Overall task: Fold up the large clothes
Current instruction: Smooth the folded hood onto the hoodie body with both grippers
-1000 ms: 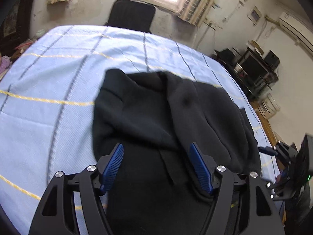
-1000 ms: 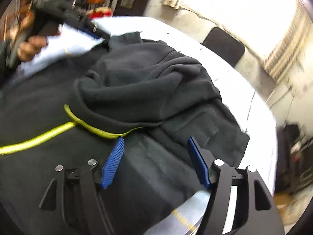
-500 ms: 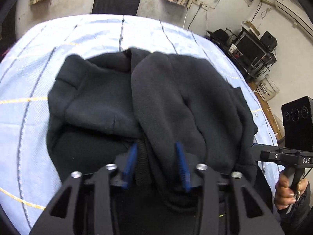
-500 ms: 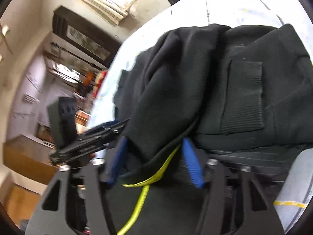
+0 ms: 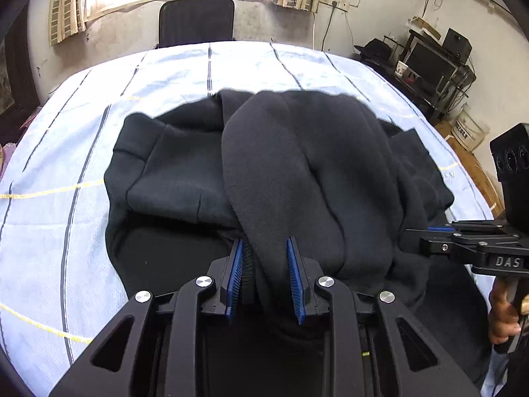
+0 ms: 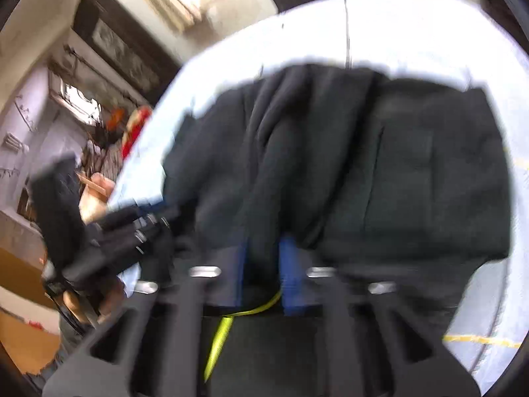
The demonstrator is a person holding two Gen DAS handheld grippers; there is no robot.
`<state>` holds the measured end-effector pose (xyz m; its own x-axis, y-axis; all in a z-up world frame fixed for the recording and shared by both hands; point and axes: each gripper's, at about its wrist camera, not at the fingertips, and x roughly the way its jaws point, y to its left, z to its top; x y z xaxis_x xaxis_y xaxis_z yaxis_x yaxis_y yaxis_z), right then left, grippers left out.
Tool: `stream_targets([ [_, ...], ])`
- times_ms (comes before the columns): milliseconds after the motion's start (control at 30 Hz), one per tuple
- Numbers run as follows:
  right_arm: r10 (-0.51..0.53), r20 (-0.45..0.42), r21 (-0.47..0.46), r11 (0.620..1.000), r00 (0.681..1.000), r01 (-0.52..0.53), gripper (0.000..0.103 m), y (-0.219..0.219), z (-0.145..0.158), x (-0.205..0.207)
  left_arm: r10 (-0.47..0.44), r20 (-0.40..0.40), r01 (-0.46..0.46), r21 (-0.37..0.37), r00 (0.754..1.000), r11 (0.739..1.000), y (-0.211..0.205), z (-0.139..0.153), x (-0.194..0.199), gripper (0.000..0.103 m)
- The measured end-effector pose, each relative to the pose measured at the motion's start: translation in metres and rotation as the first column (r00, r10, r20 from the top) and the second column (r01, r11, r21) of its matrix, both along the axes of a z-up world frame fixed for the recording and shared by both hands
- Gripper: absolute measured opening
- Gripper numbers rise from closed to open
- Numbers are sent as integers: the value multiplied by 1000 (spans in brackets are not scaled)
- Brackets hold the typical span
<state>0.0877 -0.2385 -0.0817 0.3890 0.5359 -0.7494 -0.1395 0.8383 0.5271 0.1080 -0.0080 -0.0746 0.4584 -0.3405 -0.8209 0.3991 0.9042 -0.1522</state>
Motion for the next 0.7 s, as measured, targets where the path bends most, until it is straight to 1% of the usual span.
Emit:
stream_targets([
  [67, 9, 3, -69, 998, 1000, -9, 15, -1, -6, -6, -9, 20, 8, 33, 1000, 999, -2, -6, -6, 29],
  [100, 11, -12, -91, 996, 1000, -12, 15, -3, -11, -7, -8, 29, 7, 45, 1000, 999, -2, -6, -8, 33],
  [133, 12, -39, -86, 996, 999, -15, 15, -8, -20, -5, -4, 37, 2, 54, 999, 999, -1, -5, -10, 36],
  [167, 6, -45, -47, 999, 999, -8, 15, -15, -24, -4, 2, 40, -4, 53, 999, 999, 0, -1, -11, 37],
  [200, 3, -51, -37, 999, 999, -5, 17, -18, -24, -4, 4, 48, -6, 44, 999, 999, 1, 6, -13, 37],
  [233, -11, -46, -44, 999, 999, 9, 29, -21, -20, -6, 6, 73, -9, 40, 997, 999, 3, 14, -17, 36],
  [267, -34, -6, -72, 997, 999, 33, 30, -23, -9, -10, 8, 130, -15, 49, 992, 999, 4, 28, -23, 38],
  [300, -40, 54, -110, 993, 998, 46, 30, -23, 5, -16, 8, 175, -19, 59, 985, 998, 4, 39, -28, 42],
  [333, -38, 96, -137, 989, 995, 51, 31, -23, 15, -21, 7, 212, -20, 60, 977, 998, 3, 49, -31, 48],
  [367, -40, 166, -164, 984, 985, 68, 31, -20, 32, -25, -1, 241, -11, 48, 971, 999, 0, 59, -33, 50],
  [433, -48, 245, -160, 983, 968, 89, 31, -16, 53, -24, -27, 259, 17, 39, 965, 999, -12, 69, -29, 52],
  [467, -47, 263, -156, 984, 964, 90, 31, -12, 59, -19, -33, 266, 22, 46, 963, 999, -21, 69, -25, 52],
  [500, -46, 270, -154, 984, 962, 90, 31, -7, 62, -12, -39, 266, 27, 49, 963, 998, -27, 67, -20, 52],
  [567, -40, 258, -149, 985, 965, 81, 31, 10, 58, 11, -53, 237, 42, 49, 970, 998, -43, 52, -8, 52],
  [600, -35, 248, -159, 984, 968, 77, 31, 16, 52, 20, -51, 218, 40, 54, 975, 998, -48, 41, -2, 52],
  [633, -30, 240, -177, 981, 970, 74, 31, 13, 48, 25, -49, 191, 36, 68, 980, 997, -51, 28, 5, 51],
  [700, -17, 197, -218, 974, 980, 61, 31, 23, 28, 39, -45, 145, 31, 97, 988, 995, -54, 5, 14, 51],
])
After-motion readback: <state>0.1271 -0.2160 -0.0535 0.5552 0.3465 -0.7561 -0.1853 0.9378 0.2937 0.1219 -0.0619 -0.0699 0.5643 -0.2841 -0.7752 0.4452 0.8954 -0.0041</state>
